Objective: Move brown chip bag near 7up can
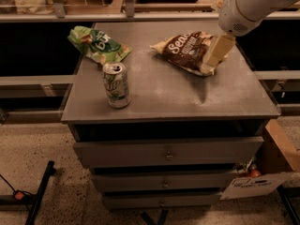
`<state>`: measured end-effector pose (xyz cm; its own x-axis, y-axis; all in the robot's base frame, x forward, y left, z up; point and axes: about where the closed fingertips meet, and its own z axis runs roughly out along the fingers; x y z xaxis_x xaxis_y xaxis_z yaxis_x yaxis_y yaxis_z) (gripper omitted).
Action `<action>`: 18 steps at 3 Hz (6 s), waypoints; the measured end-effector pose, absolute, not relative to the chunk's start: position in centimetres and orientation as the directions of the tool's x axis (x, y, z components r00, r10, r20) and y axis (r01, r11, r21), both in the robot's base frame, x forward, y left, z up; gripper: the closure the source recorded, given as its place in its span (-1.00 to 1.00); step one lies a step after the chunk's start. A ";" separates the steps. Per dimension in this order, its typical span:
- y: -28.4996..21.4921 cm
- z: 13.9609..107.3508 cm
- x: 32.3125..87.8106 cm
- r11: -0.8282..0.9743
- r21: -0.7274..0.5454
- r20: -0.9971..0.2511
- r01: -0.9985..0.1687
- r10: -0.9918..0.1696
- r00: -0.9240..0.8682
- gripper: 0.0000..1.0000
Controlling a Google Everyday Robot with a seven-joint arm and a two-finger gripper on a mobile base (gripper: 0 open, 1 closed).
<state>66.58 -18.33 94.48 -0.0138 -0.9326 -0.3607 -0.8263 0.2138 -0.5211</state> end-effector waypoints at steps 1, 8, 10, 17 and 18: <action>-18.2 92.3 69.3 0.276 -0.492 -0.437 -0.826 -0.899 -0.040 -1.00; -18.7 88.2 72.3 0.414 -0.366 -0.317 -0.833 -0.897 -0.307 1.00; -15.9 93.1 66.3 0.337 -0.435 -0.301 -0.835 -0.929 -0.218 1.00; -8.5 92.4 62.7 0.315 -0.425 -0.314 -0.849 -0.931 -0.188 0.63; -8.2 92.4 62.5 0.316 -0.418 -0.323 -0.852 -0.928 -0.186 0.17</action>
Offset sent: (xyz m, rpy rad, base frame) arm 0.0646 -0.0087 -0.0620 0.1660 0.0482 -0.1228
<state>62.46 -8.18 92.39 -0.1856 -0.9280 -0.3230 -0.8519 0.3158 -0.4178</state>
